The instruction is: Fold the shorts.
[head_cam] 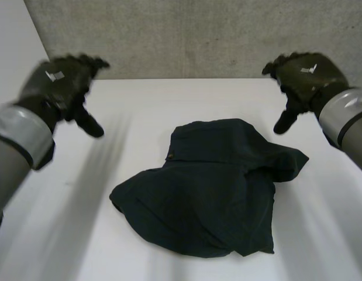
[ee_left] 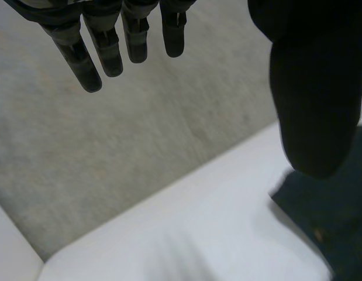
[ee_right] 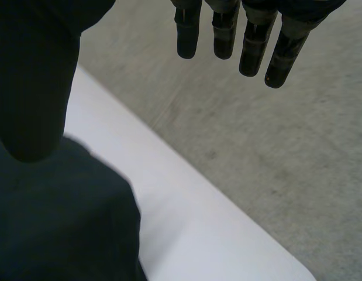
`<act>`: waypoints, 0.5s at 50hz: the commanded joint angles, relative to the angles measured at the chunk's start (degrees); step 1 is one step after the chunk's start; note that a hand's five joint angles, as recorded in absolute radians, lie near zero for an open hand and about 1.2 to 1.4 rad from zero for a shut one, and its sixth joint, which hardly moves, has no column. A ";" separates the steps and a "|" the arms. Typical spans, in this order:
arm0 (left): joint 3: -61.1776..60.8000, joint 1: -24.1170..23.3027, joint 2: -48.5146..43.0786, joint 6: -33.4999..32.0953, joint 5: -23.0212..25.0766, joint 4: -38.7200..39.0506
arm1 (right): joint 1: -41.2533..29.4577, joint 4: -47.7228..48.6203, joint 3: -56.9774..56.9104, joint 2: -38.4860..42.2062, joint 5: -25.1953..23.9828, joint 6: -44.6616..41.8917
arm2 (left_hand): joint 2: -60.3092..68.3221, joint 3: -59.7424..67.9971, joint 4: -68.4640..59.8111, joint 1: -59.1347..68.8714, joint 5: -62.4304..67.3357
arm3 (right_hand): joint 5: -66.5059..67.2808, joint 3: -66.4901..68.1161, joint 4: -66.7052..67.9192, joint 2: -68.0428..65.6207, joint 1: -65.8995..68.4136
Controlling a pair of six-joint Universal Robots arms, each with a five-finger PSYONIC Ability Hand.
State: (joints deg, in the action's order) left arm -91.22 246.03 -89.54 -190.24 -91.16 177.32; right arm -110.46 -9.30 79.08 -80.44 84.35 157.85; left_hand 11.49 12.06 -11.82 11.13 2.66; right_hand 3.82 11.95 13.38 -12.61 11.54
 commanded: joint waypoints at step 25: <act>-22.26 4.72 -17.77 -16.31 15.06 25.70 | 1.56 13.34 22.35 -0.33 -3.22 -6.50 | 62.07 61.50 -61.74 62.43 60.90 | -3.82 -1.95 -3.38 2.61 -1.54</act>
State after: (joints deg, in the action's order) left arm -118.74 250.42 -102.32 -206.48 -73.13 201.48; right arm -108.88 3.29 100.42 -80.72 81.07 151.44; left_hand 42.28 41.57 -41.67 42.63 31.31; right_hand 3.82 11.95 13.38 -12.61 11.54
